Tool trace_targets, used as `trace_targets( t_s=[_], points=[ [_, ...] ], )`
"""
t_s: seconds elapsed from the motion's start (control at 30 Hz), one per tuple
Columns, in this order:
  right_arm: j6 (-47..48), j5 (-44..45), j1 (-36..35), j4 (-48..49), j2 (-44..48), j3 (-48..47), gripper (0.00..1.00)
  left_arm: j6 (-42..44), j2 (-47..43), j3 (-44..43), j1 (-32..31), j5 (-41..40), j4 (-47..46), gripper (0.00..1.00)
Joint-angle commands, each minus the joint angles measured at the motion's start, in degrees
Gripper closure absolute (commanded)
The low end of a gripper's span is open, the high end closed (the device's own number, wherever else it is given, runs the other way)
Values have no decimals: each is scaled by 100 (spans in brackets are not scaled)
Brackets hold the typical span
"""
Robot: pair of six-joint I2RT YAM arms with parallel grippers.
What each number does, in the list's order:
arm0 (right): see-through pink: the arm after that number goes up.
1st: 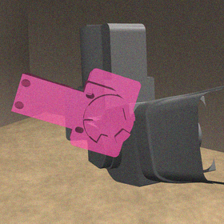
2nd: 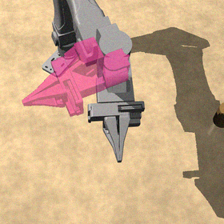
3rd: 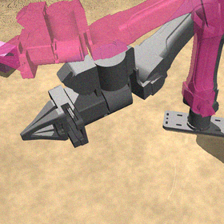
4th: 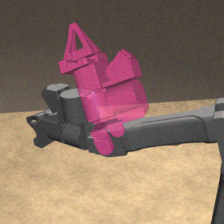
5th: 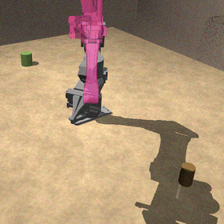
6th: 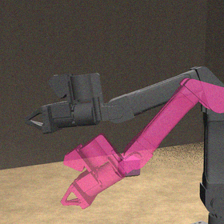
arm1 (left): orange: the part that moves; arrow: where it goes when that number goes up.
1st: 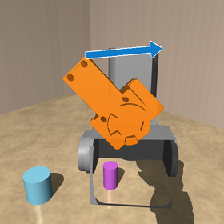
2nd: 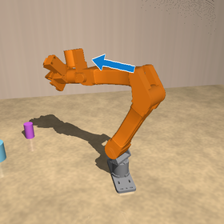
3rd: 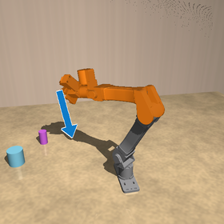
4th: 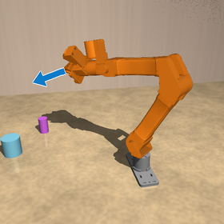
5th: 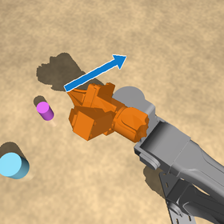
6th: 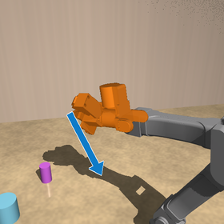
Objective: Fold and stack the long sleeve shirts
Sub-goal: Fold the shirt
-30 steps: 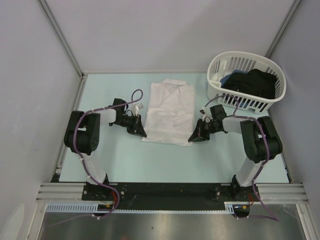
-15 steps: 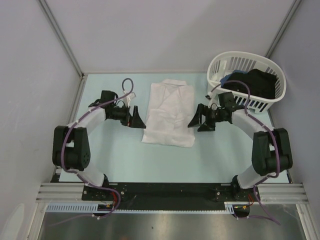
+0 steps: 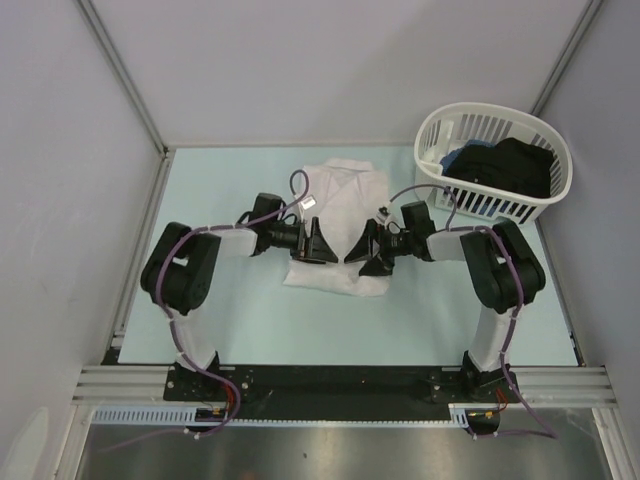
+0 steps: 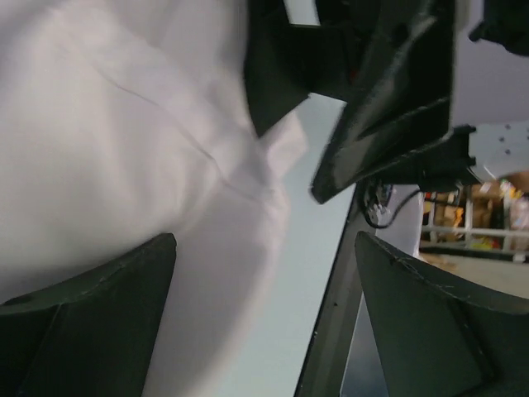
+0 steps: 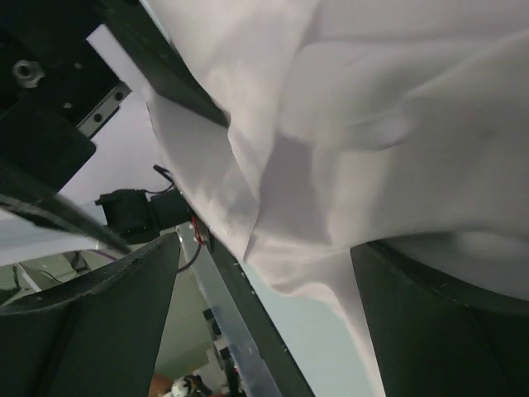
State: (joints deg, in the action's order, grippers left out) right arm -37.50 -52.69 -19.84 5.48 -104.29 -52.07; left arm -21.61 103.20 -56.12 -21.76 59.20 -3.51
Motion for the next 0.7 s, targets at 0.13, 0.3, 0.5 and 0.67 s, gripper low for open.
trace_targets(
  t_s=[0.13,0.3,0.5,0.67],
  points=[
    [-65,-84,410,719,-769,-119,11,-1066,1054,400,550,-102,-1363,7],
    [-828,-189,446,981,-260,-110,8,-478,151,470,524,398,-1197,5],
    [-1330,-5,226,1114,-65,-417,5,367,-764,233,541,277,-187,3],
    [-1436,-5,164,1079,-206,-628,5,385,-1117,242,620,101,8,1]
  ],
)
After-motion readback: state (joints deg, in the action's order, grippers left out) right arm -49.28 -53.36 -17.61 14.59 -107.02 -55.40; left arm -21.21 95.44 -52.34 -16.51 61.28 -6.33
